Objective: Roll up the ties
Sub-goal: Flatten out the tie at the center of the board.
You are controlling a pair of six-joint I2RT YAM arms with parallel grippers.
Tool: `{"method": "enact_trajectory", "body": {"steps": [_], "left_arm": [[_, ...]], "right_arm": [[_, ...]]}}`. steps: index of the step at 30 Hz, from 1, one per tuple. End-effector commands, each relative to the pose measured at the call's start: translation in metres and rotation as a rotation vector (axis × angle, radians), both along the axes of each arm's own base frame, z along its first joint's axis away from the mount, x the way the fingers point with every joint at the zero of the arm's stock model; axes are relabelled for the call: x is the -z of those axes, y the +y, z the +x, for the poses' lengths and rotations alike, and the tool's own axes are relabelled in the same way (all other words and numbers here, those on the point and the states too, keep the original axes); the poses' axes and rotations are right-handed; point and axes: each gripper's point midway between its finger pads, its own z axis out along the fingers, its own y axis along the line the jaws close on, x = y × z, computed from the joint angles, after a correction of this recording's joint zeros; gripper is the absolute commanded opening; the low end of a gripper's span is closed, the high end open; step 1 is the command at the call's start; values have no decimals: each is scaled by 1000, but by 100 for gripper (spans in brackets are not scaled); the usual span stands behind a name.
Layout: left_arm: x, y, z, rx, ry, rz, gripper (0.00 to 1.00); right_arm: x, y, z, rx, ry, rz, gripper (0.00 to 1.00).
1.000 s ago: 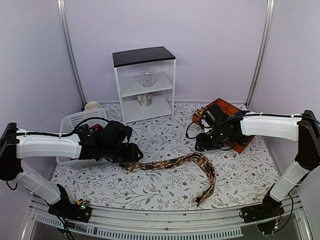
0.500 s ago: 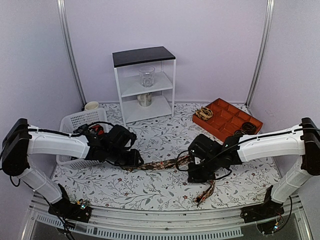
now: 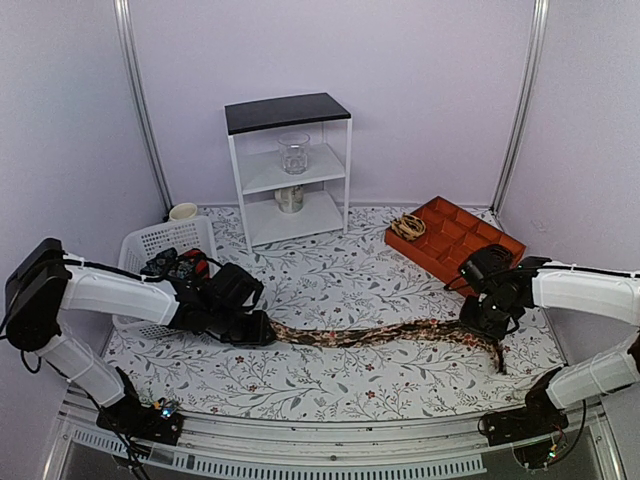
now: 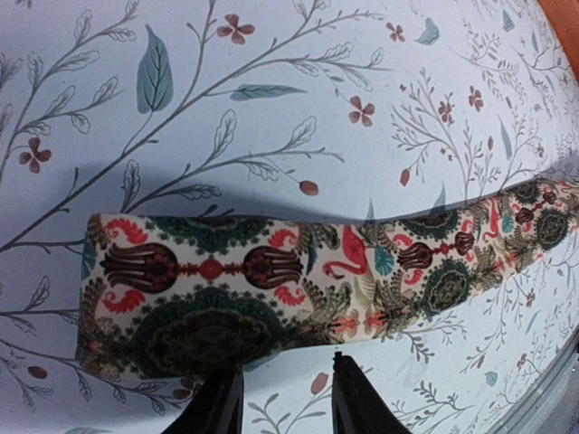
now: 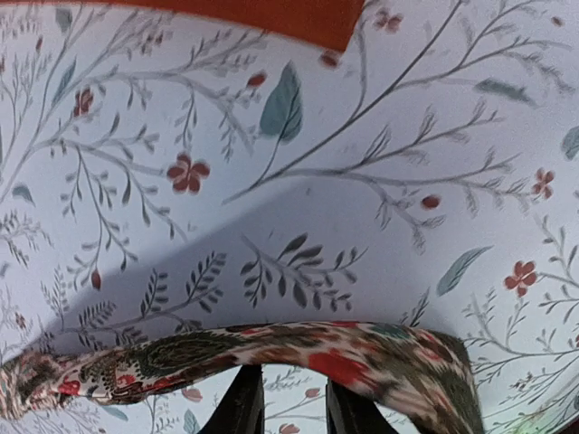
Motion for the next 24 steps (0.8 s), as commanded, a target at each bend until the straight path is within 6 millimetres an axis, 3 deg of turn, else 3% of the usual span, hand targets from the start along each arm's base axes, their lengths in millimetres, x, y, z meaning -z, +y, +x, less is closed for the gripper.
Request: {"method": "enact_trajectory", "body": {"steps": [1, 4, 9, 13, 19, 24], "left_arm": [[-20, -8, 1, 16, -28, -54, 34], [-34, -6, 1, 20, -58, -41, 35], [-30, 12, 0, -7, -68, 31, 34], [-31, 15, -2, 3, -54, 63, 32], [-28, 22, -17, 7, -18, 86, 30], [-17, 23, -24, 17, 11, 92, 29]], "right_arm": [[-20, -40, 20, 107, -119, -124, 27], [-27, -42, 27, 108, -134, -128, 28], [-35, -11, 26, 70, -136, 65, 29], [-28, -4, 21, 123, -122, 140, 29], [-6, -45, 16, 226, -112, -25, 29], [2, -67, 29, 263, -116, -88, 29]]}}
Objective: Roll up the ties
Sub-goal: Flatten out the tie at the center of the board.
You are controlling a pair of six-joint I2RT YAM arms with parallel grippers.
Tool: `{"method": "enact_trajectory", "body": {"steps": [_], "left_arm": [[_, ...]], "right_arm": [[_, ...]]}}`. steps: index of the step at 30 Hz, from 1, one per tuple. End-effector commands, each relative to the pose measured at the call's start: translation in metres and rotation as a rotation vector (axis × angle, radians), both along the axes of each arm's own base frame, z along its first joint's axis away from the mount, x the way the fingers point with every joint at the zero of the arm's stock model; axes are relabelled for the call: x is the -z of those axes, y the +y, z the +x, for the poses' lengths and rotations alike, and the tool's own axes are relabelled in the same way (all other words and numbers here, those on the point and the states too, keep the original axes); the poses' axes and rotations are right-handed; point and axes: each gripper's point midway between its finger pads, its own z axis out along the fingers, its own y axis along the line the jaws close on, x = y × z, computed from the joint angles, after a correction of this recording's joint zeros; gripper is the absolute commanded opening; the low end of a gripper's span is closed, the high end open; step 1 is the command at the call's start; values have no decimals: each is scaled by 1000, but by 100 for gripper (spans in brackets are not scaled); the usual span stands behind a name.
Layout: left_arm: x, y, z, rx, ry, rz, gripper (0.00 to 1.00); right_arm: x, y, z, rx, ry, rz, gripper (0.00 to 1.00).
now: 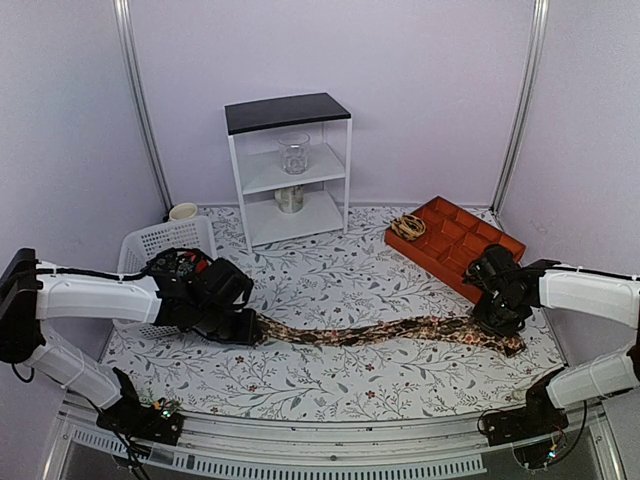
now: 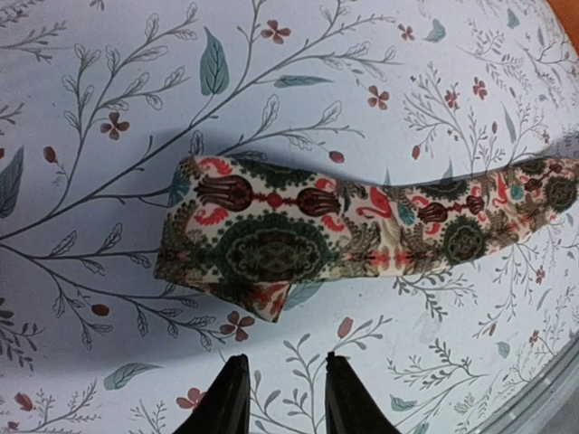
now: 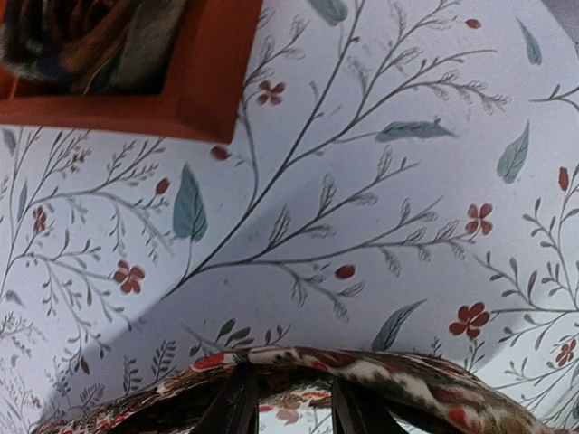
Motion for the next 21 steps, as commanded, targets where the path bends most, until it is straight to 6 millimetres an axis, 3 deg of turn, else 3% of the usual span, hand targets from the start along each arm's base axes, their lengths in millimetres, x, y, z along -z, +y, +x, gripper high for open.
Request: {"method": "enact_trajectory", "body": {"steps": [1, 5, 12, 21], "left_arm": [[8, 1, -10, 14, 28, 13, 29], [12, -5, -8, 32, 32, 8, 28], [16, -13, -9, 50, 44, -7, 29], [29, -5, 1, 2, 15, 52, 34]], "right_arm": [[4, -22, 19, 33, -43, -80, 29], [16, -32, 33, 23, -34, -88, 29], [29, -32, 40, 41, -6, -35, 28], [37, -41, 42, 74, 10, -56, 28]]}}
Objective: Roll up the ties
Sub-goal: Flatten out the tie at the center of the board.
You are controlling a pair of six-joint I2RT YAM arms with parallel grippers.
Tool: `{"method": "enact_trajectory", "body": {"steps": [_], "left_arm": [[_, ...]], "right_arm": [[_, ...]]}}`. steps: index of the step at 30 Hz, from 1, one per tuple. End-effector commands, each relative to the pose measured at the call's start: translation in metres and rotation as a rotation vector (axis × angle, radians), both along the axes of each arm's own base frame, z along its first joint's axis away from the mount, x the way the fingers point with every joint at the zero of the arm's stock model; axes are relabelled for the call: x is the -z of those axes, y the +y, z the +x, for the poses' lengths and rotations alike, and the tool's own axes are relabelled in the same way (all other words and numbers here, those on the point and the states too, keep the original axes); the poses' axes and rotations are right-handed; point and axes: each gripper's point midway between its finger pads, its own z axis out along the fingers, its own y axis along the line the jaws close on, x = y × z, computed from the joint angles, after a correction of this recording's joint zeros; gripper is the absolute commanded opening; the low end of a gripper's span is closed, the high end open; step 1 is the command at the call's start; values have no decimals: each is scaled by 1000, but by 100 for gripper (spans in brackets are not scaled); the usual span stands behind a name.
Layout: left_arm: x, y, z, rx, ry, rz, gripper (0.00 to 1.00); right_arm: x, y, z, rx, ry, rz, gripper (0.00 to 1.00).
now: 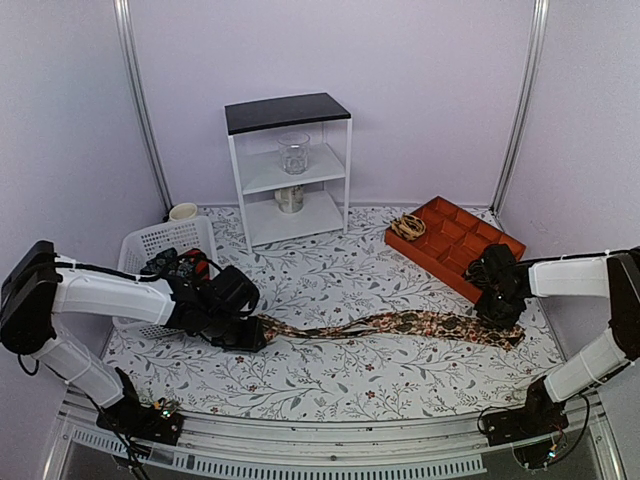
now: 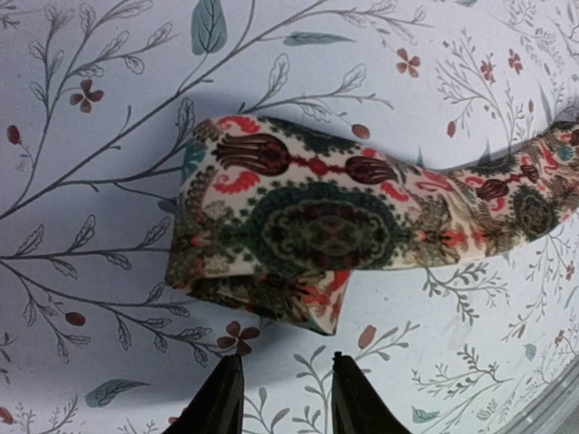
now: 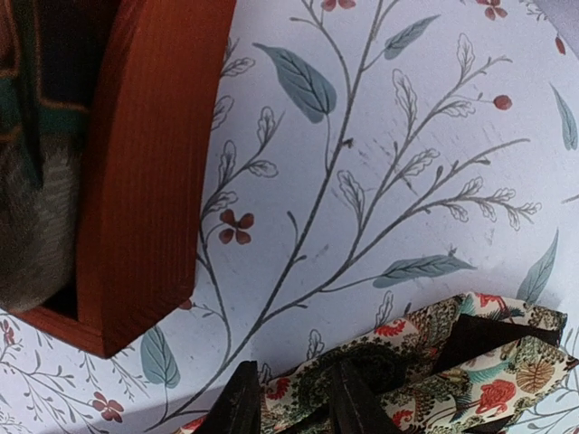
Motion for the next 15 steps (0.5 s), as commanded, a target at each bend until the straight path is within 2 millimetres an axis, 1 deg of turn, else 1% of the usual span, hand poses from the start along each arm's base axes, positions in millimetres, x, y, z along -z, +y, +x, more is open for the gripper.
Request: {"method": "enact_trajectory", "body": {"steps": [1, 4, 9, 15], "left_arm": [[8, -1, 9, -22, -40, 25, 35], [11, -3, 15, -37, -52, 36, 36], [5, -14, 24, -34, -98, -18, 38], [3, -12, 27, -61, -105, -16, 39]], "right_arm": [[4, -4, 3, 11, 2, -1, 28], [2, -4, 5, 10, -8, -1, 28], [0, -5, 5, 18, -13, -4, 28], [0, -9, 4, 32, -18, -11, 28]]}}
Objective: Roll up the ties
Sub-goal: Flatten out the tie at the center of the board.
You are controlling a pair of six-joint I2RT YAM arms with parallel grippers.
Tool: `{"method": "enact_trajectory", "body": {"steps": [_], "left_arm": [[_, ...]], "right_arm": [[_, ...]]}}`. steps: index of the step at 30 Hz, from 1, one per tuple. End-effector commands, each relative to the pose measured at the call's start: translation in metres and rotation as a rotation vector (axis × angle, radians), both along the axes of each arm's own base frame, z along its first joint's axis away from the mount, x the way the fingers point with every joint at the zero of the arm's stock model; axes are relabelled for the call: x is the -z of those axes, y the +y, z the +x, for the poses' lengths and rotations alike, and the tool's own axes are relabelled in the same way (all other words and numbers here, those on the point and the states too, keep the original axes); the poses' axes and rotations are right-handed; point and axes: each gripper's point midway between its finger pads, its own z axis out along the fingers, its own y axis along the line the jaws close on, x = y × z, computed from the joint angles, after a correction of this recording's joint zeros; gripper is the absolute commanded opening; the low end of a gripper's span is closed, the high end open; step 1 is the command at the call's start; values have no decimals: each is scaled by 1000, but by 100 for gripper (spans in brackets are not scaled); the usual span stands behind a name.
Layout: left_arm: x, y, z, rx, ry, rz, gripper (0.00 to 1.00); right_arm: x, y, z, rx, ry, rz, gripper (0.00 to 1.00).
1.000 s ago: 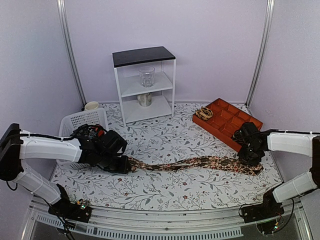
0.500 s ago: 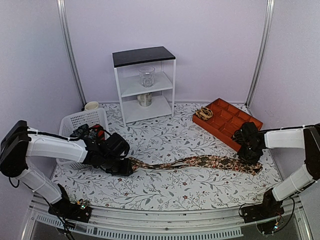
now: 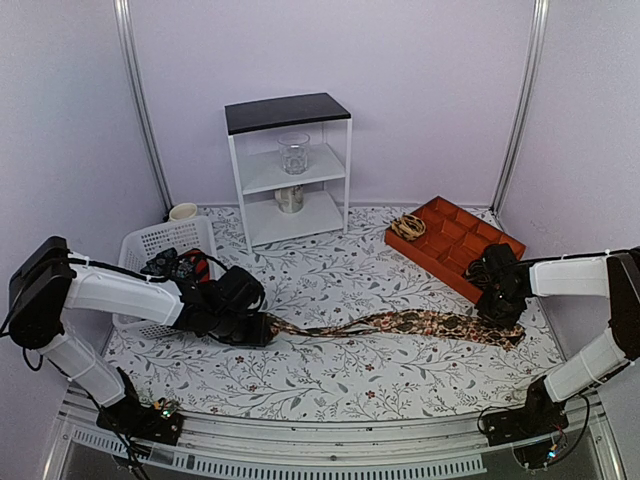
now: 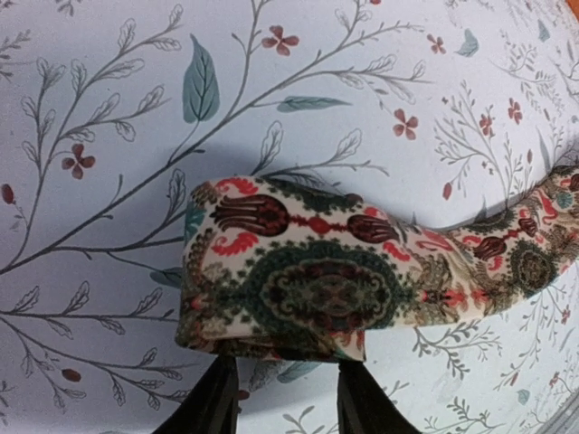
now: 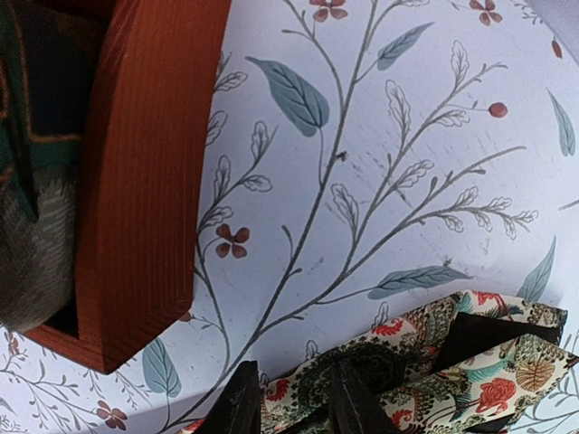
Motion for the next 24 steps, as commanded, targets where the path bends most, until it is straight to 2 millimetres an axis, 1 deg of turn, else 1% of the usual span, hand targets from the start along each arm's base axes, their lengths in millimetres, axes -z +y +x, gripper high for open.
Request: {"method": "enact_trajectory", "body": {"steps": [1, 4, 7, 10, 13, 17, 20, 24], "left_arm": [[-4, -2, 5, -27, -26, -4, 39], [-8, -1, 5, -47, -33, -15, 41], [-10, 6, 11, -75, -60, 9, 41], [-12, 11, 18, -85, -86, 26, 41], [-17, 8, 23, -72, -108, 13, 40], [-25, 3, 29, -46, -142, 7, 29], [-24, 3, 33, -32, -156, 14, 18], [-21, 5, 38, -29, -152, 28, 7]], "right_arm": [[0, -7, 1, 22, -7, -15, 28], [-1, -7, 1, 20, -11, -14, 28], [-4, -7, 3, 12, -20, -12, 28], [-12, -6, 3, 5, -39, -11, 28], [-21, -5, 4, 8, -63, 7, 28], [-38, 2, 7, -4, -91, 45, 29], [-57, 6, 10, -20, -139, 69, 31], [-81, 15, 9, -68, -209, 124, 35]]}}
